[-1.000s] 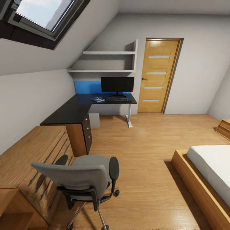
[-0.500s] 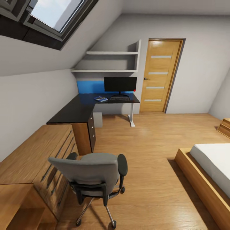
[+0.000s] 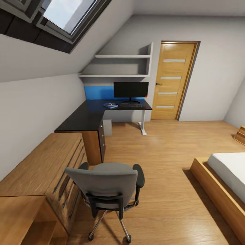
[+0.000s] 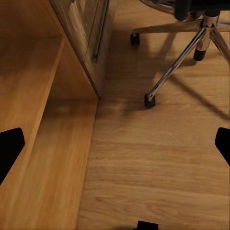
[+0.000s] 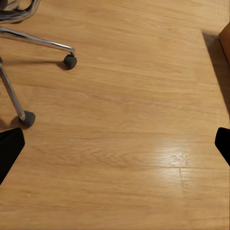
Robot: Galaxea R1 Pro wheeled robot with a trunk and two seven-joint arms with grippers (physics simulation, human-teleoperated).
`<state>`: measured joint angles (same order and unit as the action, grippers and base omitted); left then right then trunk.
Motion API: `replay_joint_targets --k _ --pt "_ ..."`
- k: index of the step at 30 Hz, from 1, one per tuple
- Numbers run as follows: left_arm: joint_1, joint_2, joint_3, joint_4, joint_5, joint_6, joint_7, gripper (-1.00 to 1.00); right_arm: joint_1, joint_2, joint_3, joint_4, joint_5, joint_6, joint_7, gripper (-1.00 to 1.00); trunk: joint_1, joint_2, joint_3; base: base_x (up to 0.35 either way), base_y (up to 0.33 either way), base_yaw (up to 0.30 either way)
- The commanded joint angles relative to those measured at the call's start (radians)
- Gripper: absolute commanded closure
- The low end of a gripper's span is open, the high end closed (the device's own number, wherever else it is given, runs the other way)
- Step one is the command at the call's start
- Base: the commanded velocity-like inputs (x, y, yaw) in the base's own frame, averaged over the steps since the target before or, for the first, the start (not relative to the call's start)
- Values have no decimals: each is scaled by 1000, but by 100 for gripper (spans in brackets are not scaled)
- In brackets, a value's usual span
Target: In the bedroom, organize the workspace by keeping the computer under the desk, ensuring the monitor is on the desk, placing the keyboard on the desk next to the monitor, placing the mouse on the desk next to the keyboard, moving the folder from the swivel chair onto the desk next to the mouse, stacking the notebook on top of the folder with the pen on top of the notebook, and positioning the swivel chair next to the desk.
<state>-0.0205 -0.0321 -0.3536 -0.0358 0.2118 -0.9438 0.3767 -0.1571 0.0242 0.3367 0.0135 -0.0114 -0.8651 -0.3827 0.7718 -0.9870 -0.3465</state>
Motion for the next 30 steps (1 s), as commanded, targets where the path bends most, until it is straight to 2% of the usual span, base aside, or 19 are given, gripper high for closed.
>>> replay_joint_targets --k 1,9,30 --pt "-1 0 -9 1 9 -3 2 -100 -1 0 8 2 -1 -2 -8 -100 0 -1 -1 0 74 0" --pt "0 0 -9 1 9 -3 2 -100 -1 0 8 1 -1 -2 -8 -100 0 -1 -1 0 168 0" --pt "-1 0 -9 1 9 -3 2 -100 -1 -1 8 2 1 -2 -8 -100 0 -1 -1 0 74 0"
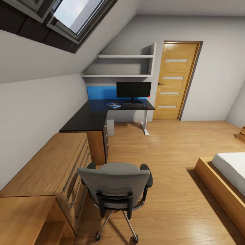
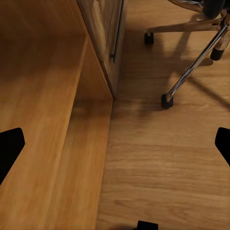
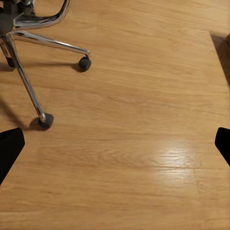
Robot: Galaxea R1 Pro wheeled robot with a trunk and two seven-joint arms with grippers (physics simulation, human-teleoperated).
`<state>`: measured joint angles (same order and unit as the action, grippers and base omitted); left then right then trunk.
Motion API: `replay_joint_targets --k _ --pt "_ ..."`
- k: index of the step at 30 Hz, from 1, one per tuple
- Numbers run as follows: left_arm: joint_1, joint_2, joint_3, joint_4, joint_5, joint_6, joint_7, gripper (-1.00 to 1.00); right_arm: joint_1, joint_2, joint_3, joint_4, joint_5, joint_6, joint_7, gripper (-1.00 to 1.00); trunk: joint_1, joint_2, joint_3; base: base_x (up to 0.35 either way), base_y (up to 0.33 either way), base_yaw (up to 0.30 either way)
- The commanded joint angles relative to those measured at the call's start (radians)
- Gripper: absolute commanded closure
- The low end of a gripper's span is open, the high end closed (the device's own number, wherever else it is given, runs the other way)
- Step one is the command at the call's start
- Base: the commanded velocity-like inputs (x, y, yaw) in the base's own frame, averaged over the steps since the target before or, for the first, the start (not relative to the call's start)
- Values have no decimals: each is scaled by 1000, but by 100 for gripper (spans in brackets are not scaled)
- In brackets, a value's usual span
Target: In the bedroom, organize the workspace by keeping the computer under the desk, ensuring the monitor is on the desk, placing the keyboard on the desk next to the monitor, placing the mouse on the desk next to the keyboard, moving the folder from the swivel chair onto the desk next to the mouse, stacking the notebook on top of the folder with the pen on top of the notebook, and positioning the swivel chair next to the desk.
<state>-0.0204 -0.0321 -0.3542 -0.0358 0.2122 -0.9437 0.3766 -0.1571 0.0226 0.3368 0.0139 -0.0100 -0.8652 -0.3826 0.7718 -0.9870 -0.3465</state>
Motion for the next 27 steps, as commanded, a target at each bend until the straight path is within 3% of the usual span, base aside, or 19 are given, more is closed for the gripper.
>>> replay_joint_targets --k 1,19,27 --pt "0 0 -9 1 8 -3 2 -100 -1 0 8 1 -1 -1 -8 -100 0 -1 -1 0 7 0" --pt "-1 0 -8 1 8 -3 2 -100 -1 1 8 2 -1 -1 -8 -100 0 -1 -1 -69 1 4" --pt "-1 0 -8 1 7 -4 2 -100 -1 2 8 1 -2 -1 -8 -100 0 -1 -1 -1 0 189"
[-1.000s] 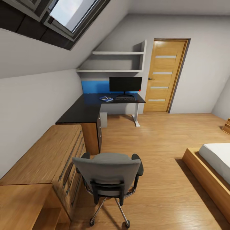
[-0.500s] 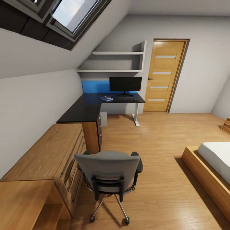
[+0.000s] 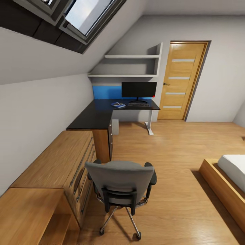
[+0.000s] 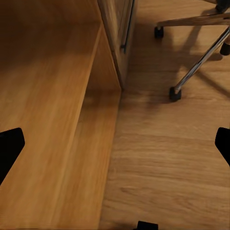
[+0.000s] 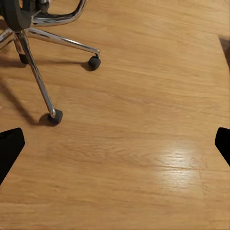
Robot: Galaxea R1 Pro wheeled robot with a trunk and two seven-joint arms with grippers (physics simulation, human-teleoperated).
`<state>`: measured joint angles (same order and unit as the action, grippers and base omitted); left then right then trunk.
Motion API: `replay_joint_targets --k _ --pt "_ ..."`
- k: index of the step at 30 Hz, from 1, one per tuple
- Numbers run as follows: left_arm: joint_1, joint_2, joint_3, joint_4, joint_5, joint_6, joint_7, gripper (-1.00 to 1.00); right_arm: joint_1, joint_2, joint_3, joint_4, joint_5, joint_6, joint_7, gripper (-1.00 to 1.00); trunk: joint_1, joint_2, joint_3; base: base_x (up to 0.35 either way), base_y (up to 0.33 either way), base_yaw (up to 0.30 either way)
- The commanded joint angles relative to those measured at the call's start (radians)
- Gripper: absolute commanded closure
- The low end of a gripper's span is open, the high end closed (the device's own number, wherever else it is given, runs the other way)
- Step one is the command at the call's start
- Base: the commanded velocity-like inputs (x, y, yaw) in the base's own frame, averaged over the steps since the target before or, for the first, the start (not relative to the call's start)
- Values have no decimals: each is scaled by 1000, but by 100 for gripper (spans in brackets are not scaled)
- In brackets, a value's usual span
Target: In the bedroom, organize the workspace by keeping the computer under the desk, ensuring the monitor is on the desk, placing the keyboard on the desk next to the monitor, placing the mouse on the desk next to the keyboard, moving the folder from the swivel chair onto the desk next to the mouse, stacking the notebook on top of the folder with the pen on top of the notebook, and positioning the swivel chair next to the desk.
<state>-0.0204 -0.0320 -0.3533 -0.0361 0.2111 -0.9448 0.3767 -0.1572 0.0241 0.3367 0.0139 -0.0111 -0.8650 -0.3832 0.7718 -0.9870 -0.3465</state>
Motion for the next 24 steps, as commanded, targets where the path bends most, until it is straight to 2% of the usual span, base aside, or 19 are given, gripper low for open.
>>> replay_joint_targets --k 1,11,16,24 --pt "-1 0 -9 1 8 -3 2 -100 -1 0 8 1 -1 -2 -8 -100 0 -1 -1 0 0 127" --pt "-1 -10 -9 0 10 -13 4 -100 -1 -3 5 0 -3 -8 -8 -100 0 -1 -1 0 0 39" --pt "-1 -38 -10 -1 10 -5 8 -100 -1 -5 5 0 -2 -9 -8 -100 0 -1 -1 0 0 3" --pt "-1 -45 -9 -19 11 14 10 -100 -1 -6 5 0 -1 -8 -8 -100 31 -57 -26 0 0 0"
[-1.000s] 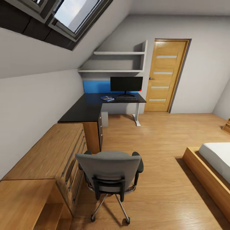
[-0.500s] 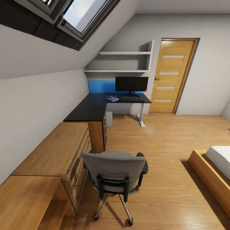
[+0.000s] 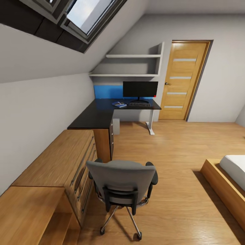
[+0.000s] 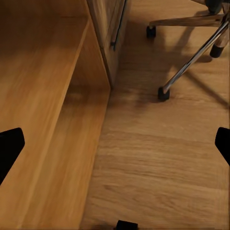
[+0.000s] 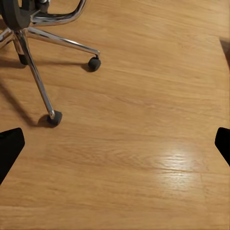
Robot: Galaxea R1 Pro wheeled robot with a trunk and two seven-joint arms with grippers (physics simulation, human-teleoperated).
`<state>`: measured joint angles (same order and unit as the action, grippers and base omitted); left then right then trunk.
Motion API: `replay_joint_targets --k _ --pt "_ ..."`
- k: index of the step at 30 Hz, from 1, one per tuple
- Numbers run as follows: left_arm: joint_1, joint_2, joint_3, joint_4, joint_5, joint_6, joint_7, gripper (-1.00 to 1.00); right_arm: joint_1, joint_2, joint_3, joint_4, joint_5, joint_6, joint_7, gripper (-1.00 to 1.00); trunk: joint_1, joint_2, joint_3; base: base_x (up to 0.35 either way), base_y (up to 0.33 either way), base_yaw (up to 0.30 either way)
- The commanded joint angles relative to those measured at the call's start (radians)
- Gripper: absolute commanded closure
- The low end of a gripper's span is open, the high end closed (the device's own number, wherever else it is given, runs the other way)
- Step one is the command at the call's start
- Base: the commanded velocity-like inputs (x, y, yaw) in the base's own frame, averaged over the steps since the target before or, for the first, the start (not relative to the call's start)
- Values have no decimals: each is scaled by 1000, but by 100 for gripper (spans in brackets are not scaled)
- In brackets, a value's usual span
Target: In the bedroom, organize the workspace by keeping the computer under the desk, ensuring the monitor is on the desk, placing the keyboard on the desk next to the monitor, placing the mouse on the desk next to the keyboard, moving the folder from the swivel chair onto the desk next to the mouse, stacking the notebook on top of the folder with the pen on top of the notebook, and positioning the swivel chair next to the desk.
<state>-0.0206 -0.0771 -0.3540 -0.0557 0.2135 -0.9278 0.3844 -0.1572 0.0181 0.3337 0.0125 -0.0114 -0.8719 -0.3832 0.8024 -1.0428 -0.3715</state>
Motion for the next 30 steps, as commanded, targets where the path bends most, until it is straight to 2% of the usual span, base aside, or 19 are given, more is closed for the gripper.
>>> replay_joint_targets --k 1,2,8,9,10,12,14,16,17,24,30 --pt "0 0 -8 -3 9 17 2 -100 -1 0 8 1 -1 -1 -8 -100 4 -8 -4 0 0 0" --pt "0 1 -8 -31 21 102 -1 -100 -1 0 7 1 -1 2 -8 -100 8 -15 -7 0 0 0" --pt "0 1 -8 -53 46 144 -1 -100 -1 1 7 1 -1 3 -8 -100 31 -57 -26 0 0 0" --pt "0 1 -8 -59 86 152 5 -100 -1 2 8 1 -1 5 -7 -100 35 -64 -29 0 0 0" --pt "-1 1 -8 -59 90 153 5 -100 -1 2 8 1 -1 5 -6 -100 39 -71 -33 0 0 0" --pt "-1 2 -8 -60 94 154 5 -100 -1 2 8 1 -2 5 -3 -100 46 -85 -39 0 0 0" --pt "0 6 -8 -62 99 154 5 -100 -1 1 5 0 -5 5 57 -100 54 -99 -45 0 0 0" --pt "0 4 -8 -63 99 153 5 -100 -1 0 4 0 -6 5 70 -100 62 -113 -51 0 0 0" --pt "0 0 -7 -112 99 150 5 -100 -1 -1 3 0 -7 5 83 -100 65 -120 -54 0 0 0" --pt "0 0 -7 -122 99 151 4 -100 -1 3 6 0 -3 -5 83 -100 92 -169 -76 -18 0 0" --pt "0 0 -5 -123 99 149 4 -100 -1 1 8 1 -3 1 83 -100 115 -211 -95 -174 0 0"
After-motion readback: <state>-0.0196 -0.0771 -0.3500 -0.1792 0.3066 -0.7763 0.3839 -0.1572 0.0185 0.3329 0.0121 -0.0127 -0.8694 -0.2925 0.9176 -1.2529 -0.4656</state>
